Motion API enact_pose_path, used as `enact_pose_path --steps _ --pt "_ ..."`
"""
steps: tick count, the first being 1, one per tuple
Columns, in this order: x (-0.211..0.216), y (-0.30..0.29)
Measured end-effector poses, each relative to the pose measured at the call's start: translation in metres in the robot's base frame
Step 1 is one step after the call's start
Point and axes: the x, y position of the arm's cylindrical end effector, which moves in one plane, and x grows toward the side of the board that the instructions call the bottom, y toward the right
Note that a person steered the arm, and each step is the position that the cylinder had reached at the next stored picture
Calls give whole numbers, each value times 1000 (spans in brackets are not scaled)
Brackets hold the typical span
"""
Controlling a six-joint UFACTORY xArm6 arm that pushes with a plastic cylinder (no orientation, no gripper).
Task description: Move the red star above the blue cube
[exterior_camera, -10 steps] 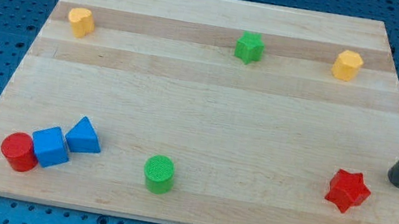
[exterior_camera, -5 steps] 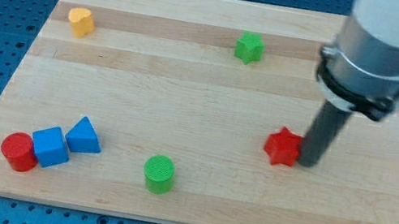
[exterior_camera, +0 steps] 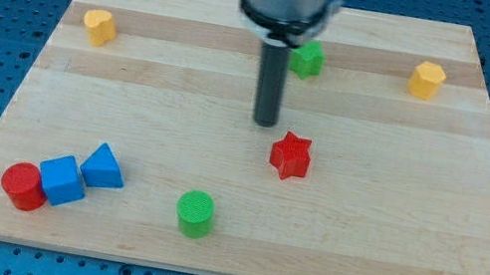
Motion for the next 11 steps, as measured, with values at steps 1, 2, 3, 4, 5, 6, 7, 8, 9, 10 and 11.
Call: enact_pose_path --steps 1,2,3,4,5,6,7,8,9,10,11 --pt "18 60" --pt "22 74" --pt "54 60" --pt "55 31" --pt "55 2" --pt "55 -28" --pt "55 -58" --pt "55 -85" --pt "55 -114" --pt "55 -137" --pt "55 -161"
